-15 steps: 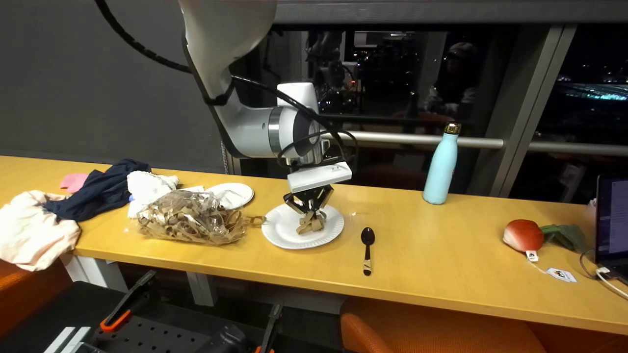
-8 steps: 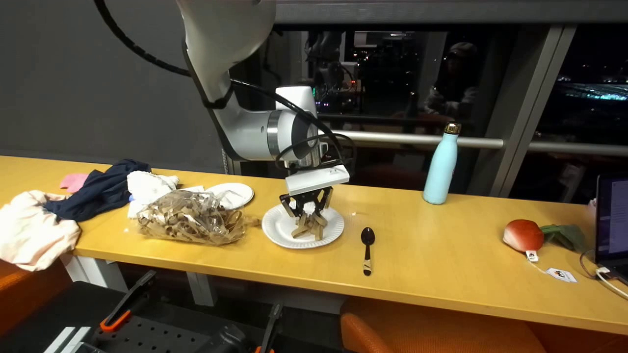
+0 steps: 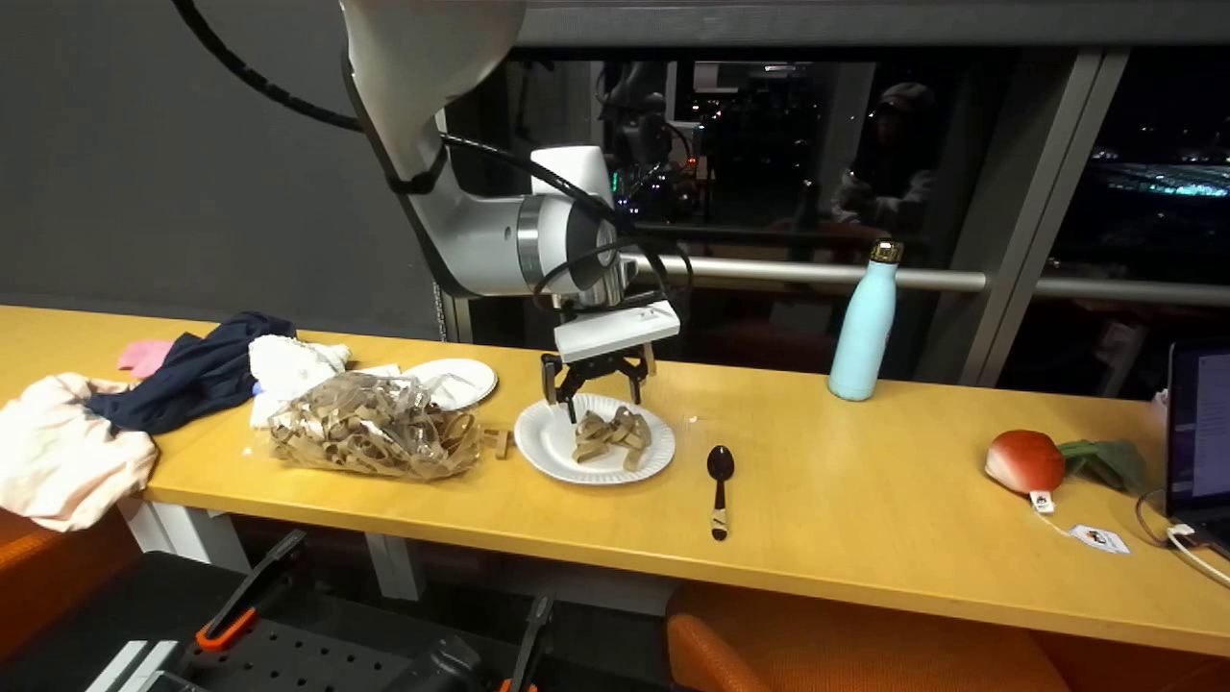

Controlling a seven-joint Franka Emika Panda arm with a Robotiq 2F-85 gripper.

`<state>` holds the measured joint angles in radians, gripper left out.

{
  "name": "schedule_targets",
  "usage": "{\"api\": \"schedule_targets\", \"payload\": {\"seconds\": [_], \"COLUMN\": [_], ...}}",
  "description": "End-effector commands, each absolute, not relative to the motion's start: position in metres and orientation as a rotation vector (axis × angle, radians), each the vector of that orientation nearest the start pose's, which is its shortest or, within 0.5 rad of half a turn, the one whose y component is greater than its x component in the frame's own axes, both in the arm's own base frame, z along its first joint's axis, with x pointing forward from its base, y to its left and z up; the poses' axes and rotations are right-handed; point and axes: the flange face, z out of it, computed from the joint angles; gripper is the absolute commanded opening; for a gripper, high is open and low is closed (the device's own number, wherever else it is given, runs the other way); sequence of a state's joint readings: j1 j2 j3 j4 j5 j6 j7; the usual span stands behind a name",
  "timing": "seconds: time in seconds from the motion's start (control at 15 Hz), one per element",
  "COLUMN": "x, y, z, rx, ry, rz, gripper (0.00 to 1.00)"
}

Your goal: Remove the rubber bands from the plastic bag and put them on the plate on the right

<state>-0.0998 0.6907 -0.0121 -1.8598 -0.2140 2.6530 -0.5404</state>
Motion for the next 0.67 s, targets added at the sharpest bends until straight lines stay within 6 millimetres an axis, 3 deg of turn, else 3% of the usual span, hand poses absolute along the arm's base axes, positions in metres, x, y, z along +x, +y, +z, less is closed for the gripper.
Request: {"api": "schedule_targets", "payload": {"seconds": [0.0, 0.33, 0.4, 0.47, 0.6], "x": [0.638, 0.615, 0.606, 0.599, 0.585], "y": [-0.061, -0.026, -0.016, -0.006, 0.005], "z": [0.172, 0.188, 0.188, 0.191, 0.195], "rx": [-3.154, -3.12, -3.102, -3.086, -3.075], "ry": [-0.983, -0.917, -0.902, -0.903, -0.89], "rz": [-0.085, -0.083, -0.07, -0.06, -0.06], "gripper": [1.0, 1.0, 0.92, 0.74, 0.58]}}
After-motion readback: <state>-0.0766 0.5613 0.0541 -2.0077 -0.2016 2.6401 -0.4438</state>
